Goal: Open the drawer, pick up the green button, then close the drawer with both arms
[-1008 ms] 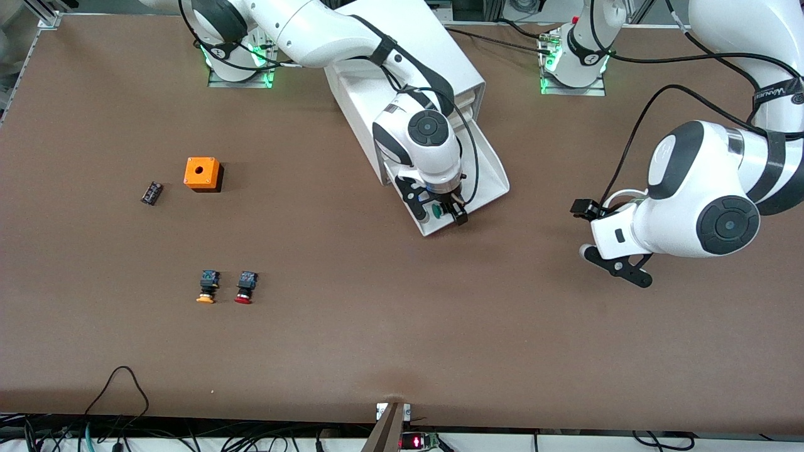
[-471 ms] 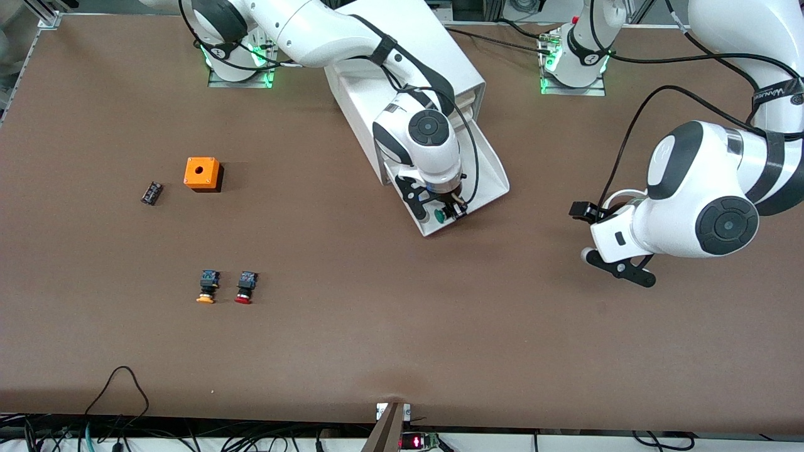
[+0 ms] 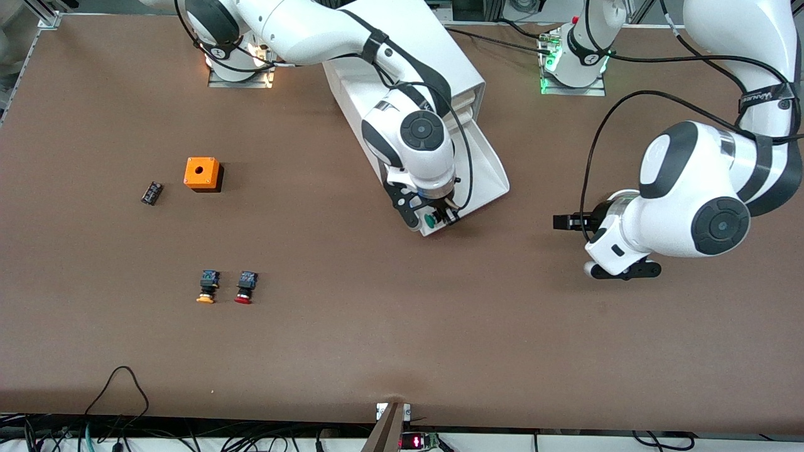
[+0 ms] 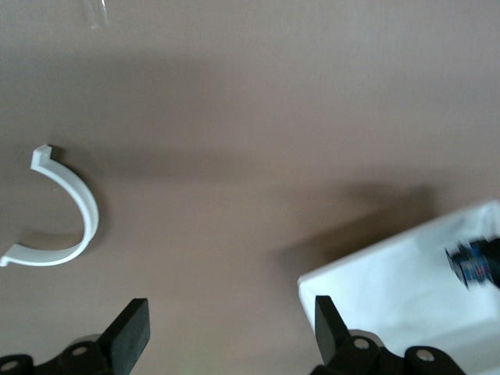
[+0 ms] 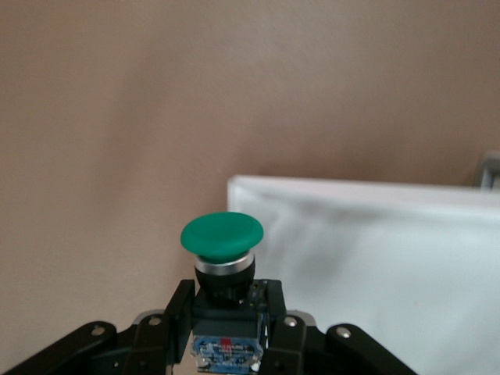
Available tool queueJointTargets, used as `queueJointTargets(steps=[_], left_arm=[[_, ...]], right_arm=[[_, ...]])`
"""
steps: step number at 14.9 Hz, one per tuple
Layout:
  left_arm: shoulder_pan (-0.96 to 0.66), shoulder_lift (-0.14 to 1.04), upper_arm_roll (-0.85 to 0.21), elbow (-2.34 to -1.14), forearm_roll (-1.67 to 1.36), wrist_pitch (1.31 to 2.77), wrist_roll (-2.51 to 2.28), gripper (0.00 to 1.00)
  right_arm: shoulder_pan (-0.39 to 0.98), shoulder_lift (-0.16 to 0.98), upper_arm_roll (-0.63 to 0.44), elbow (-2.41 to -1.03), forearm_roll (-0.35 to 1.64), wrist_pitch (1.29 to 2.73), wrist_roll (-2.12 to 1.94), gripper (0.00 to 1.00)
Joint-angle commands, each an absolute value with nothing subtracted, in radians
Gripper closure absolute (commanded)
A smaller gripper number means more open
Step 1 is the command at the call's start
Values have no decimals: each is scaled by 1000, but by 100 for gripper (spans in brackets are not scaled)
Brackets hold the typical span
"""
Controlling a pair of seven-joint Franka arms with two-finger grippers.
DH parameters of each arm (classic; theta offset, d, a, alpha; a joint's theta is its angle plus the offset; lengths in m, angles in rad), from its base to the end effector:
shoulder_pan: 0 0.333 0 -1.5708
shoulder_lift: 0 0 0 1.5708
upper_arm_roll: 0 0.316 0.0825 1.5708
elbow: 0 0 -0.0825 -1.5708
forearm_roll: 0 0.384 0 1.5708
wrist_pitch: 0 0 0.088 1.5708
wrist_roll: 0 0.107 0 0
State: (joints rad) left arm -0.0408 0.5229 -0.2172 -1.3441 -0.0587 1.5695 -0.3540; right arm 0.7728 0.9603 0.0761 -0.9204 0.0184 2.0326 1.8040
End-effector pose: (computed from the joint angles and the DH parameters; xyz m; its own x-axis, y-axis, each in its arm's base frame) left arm 0.6555 -0.1510 0.4116 0.9417 0.1015 -0.3209 0.1257 -0.9905 0.0556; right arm 0.5465 0.5846 0.3168 0.5436 -0.8317 -0.1127 -0.8380 -0.5302 -0.1292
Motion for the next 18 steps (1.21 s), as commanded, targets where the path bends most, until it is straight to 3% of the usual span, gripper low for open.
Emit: queueJointTargets(steps=[1, 5, 8, 14, 18], left_arm=[[-55, 473, -232, -1478, -74, 1728, -481, 6], [-57, 393, -304, -1776, -63, 2114, -668, 6], [-72, 394, -337, -1877, -31, 2288, -811, 6], [-167, 446, -337, -1931, 151, 2387, -1052, 5], [-201, 474, -337, -1933, 219, 2395, -1178, 5]], right_arm=[[738, 928, 81, -905, 31, 1935, 1633, 100], [661, 862, 89, -907, 31, 1798, 1361, 100], [588, 832, 89, -911, 46, 1743, 1140, 100], [407, 787, 84, -914, 141, 1626, 697, 100], [307, 790, 84, -934, 138, 1649, 517, 100]])
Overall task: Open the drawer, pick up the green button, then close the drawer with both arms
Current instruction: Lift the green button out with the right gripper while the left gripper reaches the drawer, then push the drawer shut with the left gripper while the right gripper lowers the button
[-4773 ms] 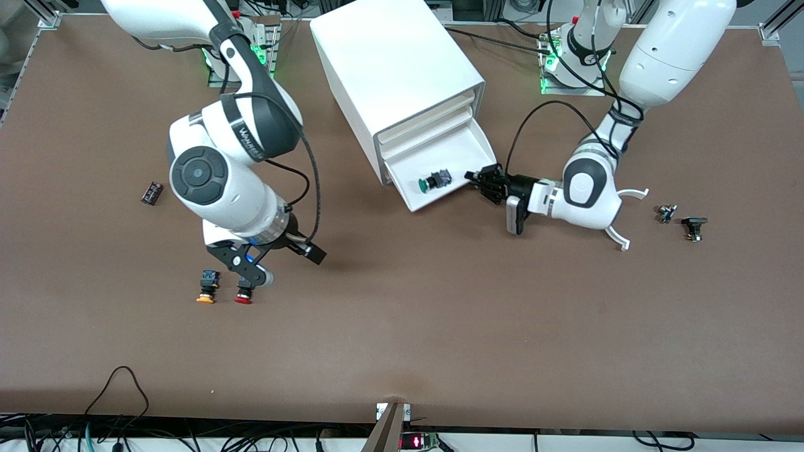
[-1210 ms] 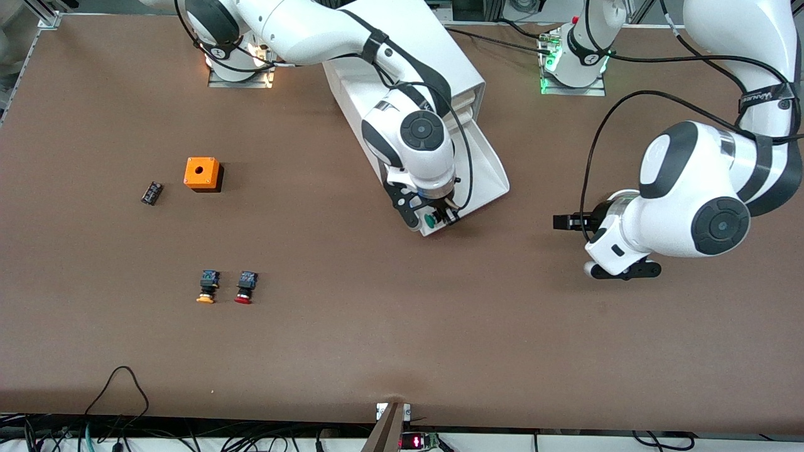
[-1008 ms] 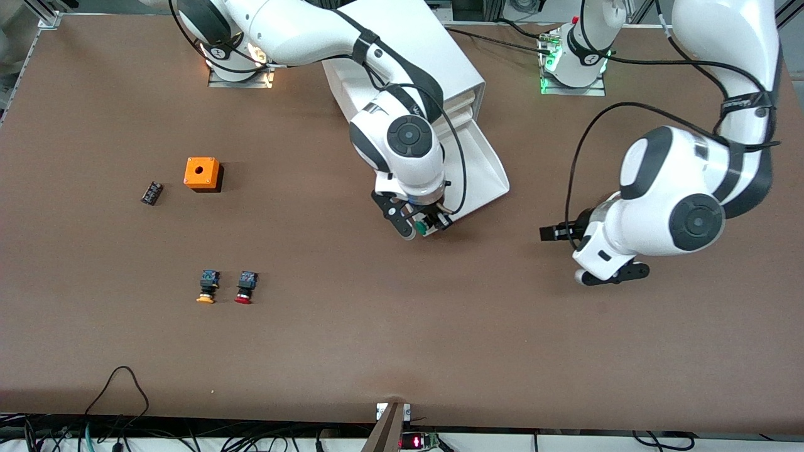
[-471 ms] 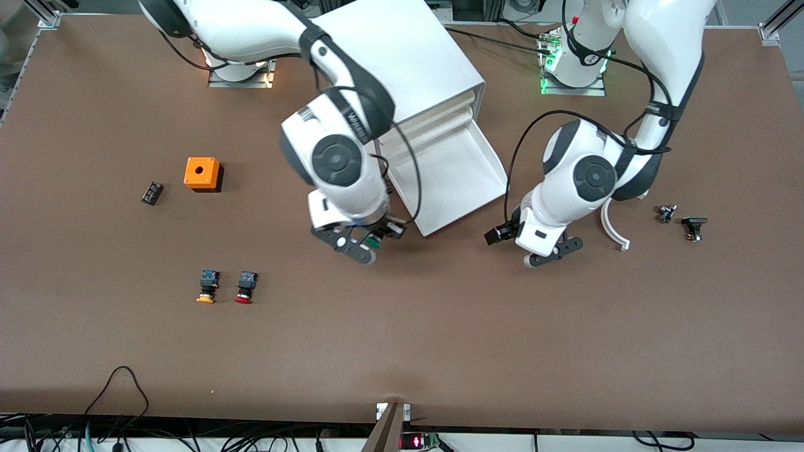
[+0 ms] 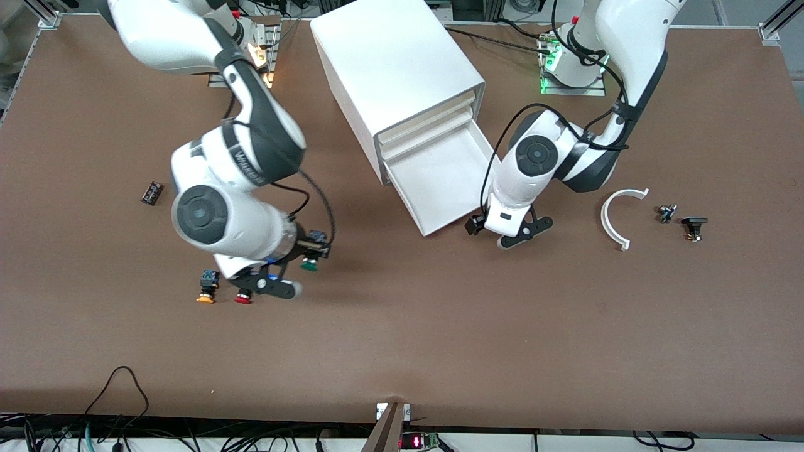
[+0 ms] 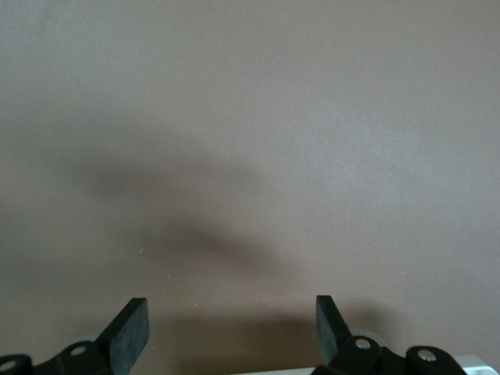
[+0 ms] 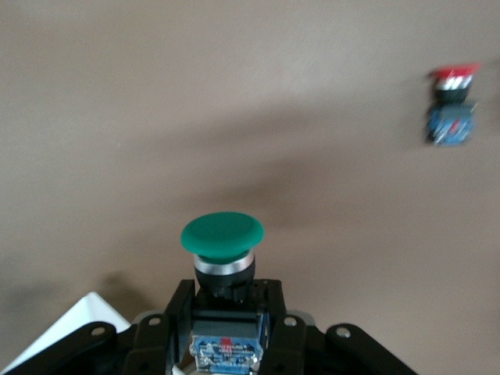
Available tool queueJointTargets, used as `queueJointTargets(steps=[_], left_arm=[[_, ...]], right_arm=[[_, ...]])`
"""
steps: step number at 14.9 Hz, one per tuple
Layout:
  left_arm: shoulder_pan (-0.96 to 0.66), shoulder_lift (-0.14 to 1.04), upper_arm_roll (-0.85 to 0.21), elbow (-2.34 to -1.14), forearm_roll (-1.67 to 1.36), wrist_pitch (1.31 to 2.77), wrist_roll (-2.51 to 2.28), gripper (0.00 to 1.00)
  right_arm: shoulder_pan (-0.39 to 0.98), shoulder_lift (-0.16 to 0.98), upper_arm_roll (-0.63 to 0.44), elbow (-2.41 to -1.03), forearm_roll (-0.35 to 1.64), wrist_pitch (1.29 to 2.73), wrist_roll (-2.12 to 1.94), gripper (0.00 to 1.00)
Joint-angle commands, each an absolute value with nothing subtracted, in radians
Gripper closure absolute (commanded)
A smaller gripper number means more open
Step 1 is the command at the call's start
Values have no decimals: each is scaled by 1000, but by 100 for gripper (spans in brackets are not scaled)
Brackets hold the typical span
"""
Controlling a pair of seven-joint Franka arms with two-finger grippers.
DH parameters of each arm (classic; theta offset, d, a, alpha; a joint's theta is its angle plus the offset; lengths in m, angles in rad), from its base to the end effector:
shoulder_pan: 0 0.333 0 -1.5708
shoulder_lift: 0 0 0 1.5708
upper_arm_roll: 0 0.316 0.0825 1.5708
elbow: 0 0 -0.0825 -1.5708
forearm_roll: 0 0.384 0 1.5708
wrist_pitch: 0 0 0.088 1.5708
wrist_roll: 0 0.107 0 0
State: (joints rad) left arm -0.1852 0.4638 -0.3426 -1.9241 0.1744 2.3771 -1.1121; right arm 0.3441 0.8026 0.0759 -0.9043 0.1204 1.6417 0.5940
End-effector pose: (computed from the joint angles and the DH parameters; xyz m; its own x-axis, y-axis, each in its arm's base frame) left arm 0.5477 -0.3050 0.2626 0.8803 0.4742 -0.0143 0.4744 -0.8797 0.0336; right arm 0.6952 0.2998 0.4127 0.9690 -0.1960 -0.1503 -0.2130 -0.9711 -0.1072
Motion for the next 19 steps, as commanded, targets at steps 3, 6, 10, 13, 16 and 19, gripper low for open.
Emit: queueJointTargets(steps=[3, 6, 10, 13, 16, 19], left_arm=[[-212, 489, -337, -1945, 245, 2395, -1219, 5], [-228, 499, -339, -1954, 247, 2395, -1238, 5], [-250, 509, -370, -1973, 247, 2388, -1241, 2], [-245, 509, -419, -1988, 238, 2379, -1244, 1], [-239, 514, -459, -1999, 227, 2379, -1249, 1], [-238, 526, -497, -2014, 215, 2379, -1249, 1]], right_arm=[[264, 804, 81, -1012, 126, 1788, 436, 100], [239, 804, 80, -1127, 123, 1909, 364, 100], [210, 804, 78, -1225, 121, 2032, 282, 100], [201, 811, 78, -1294, 118, 2130, 239, 100], [192, 819, 78, -1363, 118, 2215, 218, 100], [192, 831, 78, -1404, 118, 2272, 219, 100]])
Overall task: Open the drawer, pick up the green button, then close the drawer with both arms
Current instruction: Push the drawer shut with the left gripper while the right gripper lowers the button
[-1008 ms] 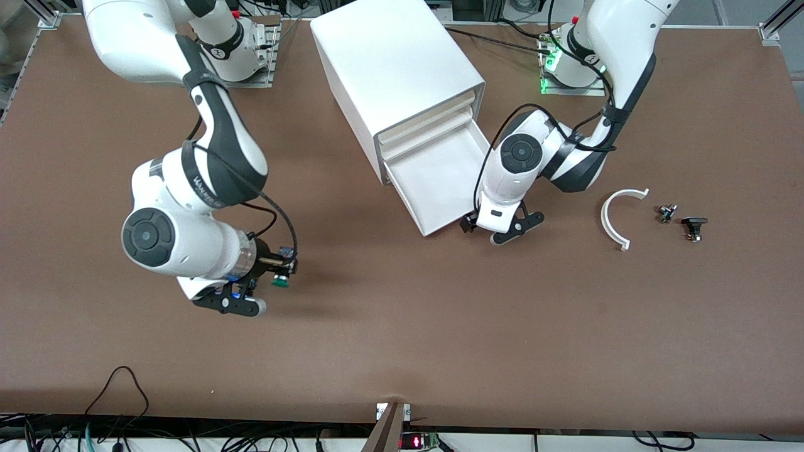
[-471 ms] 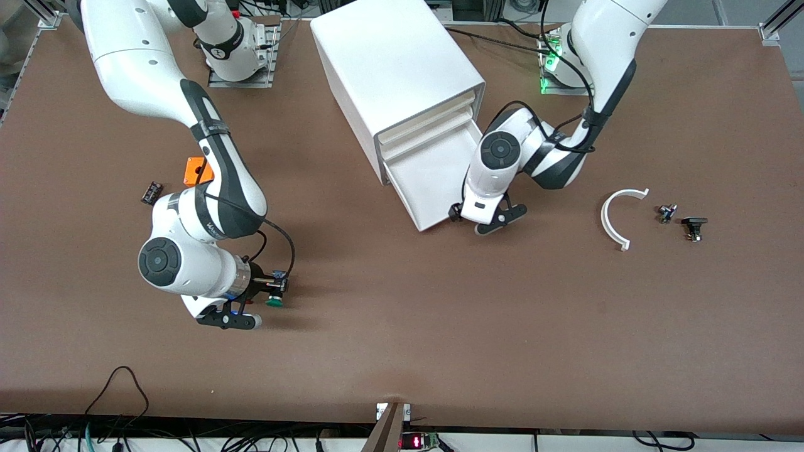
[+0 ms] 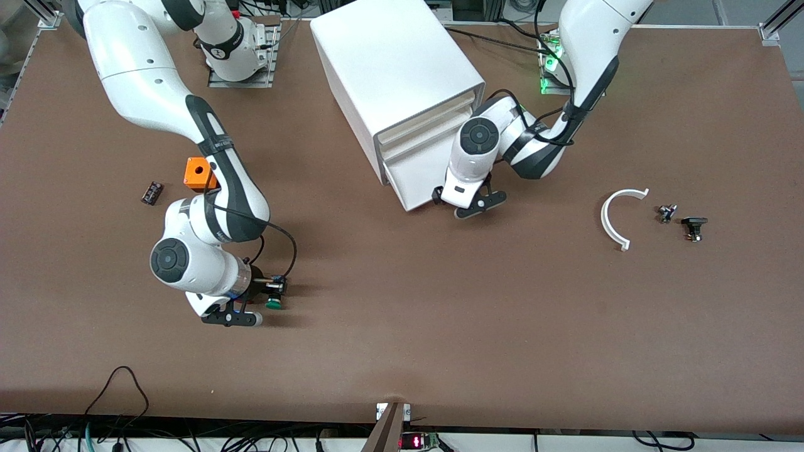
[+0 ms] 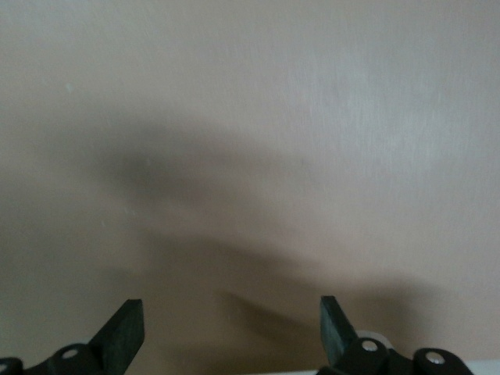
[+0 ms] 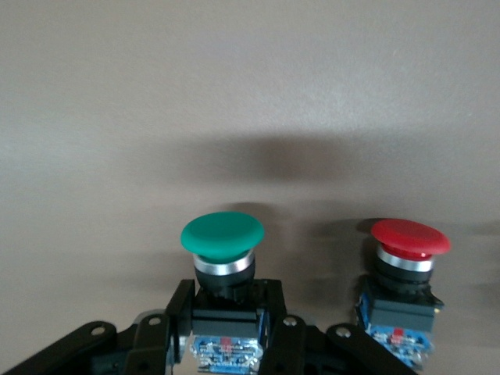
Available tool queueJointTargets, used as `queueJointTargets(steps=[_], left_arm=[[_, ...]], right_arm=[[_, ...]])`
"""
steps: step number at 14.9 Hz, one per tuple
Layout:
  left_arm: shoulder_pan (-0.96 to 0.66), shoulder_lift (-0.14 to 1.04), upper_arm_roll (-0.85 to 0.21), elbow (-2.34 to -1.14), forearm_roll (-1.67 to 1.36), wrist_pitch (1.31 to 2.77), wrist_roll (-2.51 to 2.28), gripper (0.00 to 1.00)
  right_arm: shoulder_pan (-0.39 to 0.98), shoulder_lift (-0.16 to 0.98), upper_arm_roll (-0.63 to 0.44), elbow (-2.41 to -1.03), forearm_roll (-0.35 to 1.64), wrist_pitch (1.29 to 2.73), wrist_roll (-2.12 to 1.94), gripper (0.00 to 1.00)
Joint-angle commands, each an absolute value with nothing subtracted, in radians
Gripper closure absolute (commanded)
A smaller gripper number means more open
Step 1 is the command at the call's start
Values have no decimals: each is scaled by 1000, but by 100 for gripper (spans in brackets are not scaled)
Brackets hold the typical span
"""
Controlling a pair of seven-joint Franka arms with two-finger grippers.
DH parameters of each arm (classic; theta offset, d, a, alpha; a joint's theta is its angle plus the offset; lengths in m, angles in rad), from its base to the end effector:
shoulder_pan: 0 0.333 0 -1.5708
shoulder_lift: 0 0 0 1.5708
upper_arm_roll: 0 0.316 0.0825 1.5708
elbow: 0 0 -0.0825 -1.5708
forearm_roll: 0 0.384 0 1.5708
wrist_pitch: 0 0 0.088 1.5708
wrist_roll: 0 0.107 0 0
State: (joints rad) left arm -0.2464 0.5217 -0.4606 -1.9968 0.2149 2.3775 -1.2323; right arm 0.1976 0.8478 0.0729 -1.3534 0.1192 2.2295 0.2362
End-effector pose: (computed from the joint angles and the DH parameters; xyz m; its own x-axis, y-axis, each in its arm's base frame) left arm 0.4606 -0.3832 0.2140 0.9121 0.3962 -0.1051 0.3948 -0.9181 -0.0354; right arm 0.7169 0.1902 0.2176 0.9980 -0.0618 -0.0137 -0.0631 -0.9865 -0.1512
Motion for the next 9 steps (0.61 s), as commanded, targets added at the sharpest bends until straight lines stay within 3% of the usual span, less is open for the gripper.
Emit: queueJointTargets(steps=[1, 2, 3, 5, 6, 9], left_arm=[[-239, 526, -500, -2020, 207, 2379, -1249, 1], [-242, 526, -502, -2020, 199, 2379, -1249, 1], [-239, 526, -521, -2022, 193, 2379, -1249, 1], [-238, 529, -537, -2026, 186, 2379, -1249, 1], [-239, 531, -538, -2028, 164, 2379, -1247, 1], [-238, 535, -561, -2031, 71, 2378, -1240, 1]], right_arm=[[192, 834, 78, -1404, 118, 2272, 219, 100], [193, 838, 78, -1404, 120, 2272, 221, 95], [193, 841, 78, -1402, 120, 2272, 222, 73], [192, 842, 78, -1396, 121, 2273, 224, 6], [192, 841, 78, -1394, 121, 2273, 222, 0], [193, 824, 78, -1390, 121, 2273, 227, 0]])
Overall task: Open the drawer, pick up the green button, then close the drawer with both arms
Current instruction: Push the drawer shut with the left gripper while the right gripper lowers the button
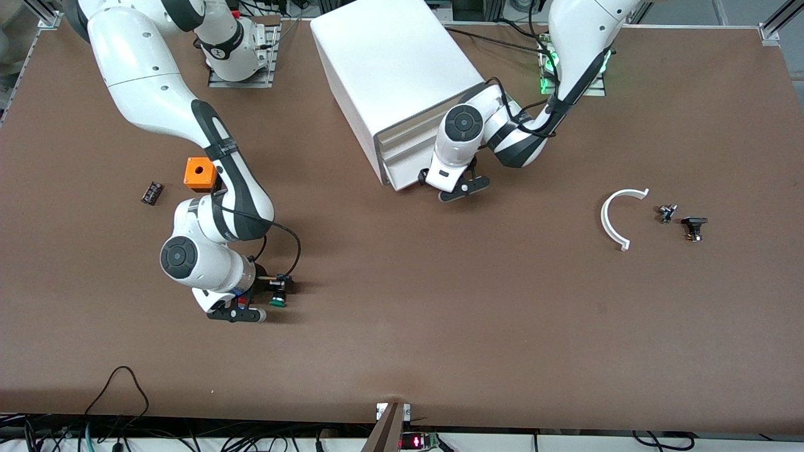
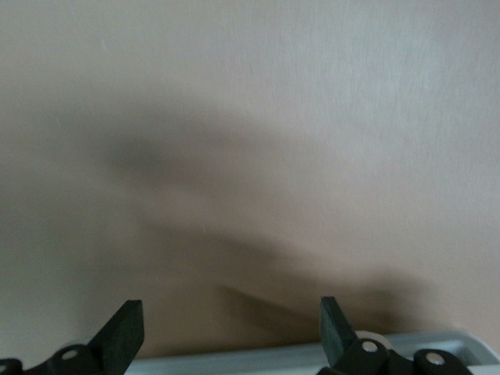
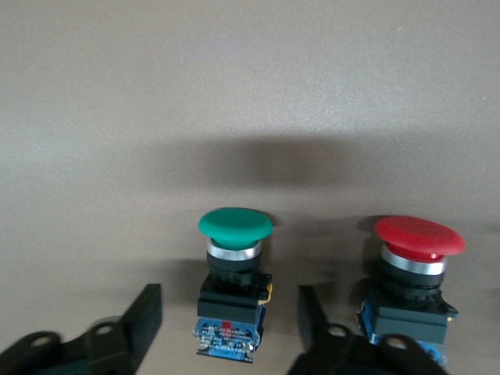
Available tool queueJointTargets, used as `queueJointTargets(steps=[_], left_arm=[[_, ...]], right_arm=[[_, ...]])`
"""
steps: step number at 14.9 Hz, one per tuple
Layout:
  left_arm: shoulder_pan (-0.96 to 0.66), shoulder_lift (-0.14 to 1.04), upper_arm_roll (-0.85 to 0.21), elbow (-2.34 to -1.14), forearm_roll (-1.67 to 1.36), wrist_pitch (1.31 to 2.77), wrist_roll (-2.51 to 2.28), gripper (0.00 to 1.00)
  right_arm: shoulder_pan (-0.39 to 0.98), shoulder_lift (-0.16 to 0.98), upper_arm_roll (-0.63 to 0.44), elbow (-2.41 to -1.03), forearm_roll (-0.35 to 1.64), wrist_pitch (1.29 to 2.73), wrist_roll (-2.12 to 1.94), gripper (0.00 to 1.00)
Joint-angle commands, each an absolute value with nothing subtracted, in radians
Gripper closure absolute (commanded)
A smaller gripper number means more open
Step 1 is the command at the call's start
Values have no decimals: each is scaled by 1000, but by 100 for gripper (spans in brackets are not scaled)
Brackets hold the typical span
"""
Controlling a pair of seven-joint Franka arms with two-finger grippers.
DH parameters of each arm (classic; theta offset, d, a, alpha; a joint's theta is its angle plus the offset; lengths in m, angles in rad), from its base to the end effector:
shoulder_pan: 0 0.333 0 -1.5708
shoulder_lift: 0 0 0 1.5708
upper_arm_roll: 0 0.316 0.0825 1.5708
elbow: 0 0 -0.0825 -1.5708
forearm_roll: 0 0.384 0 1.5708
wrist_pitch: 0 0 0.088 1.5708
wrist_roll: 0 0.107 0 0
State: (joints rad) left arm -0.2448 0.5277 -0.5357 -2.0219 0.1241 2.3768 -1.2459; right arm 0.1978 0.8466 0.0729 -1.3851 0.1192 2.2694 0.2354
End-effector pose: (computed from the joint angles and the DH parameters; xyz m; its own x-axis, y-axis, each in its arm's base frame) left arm 0.4242 -0.4120 0.2122 0.8940 0.4009 -0.2001 0.4047 -0.9141 -0.0235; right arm 0.7128 0.1892 0.2078 0.9979 -0.0650 -0.0042 -0.0649 -0.9864 -0.1512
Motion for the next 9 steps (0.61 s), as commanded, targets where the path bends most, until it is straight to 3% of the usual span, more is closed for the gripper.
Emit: queueJointTargets(steps=[1, 9], left_arm=[[-238, 535, -568, -2031, 66, 2372, -1238, 1], [-216, 537, -624, -2028, 37, 2330, -1232, 1]], right_arm=[[195, 802, 77, -1390, 121, 2272, 226, 0], [205, 654, 45, -1393, 74, 2198, 227, 0]])
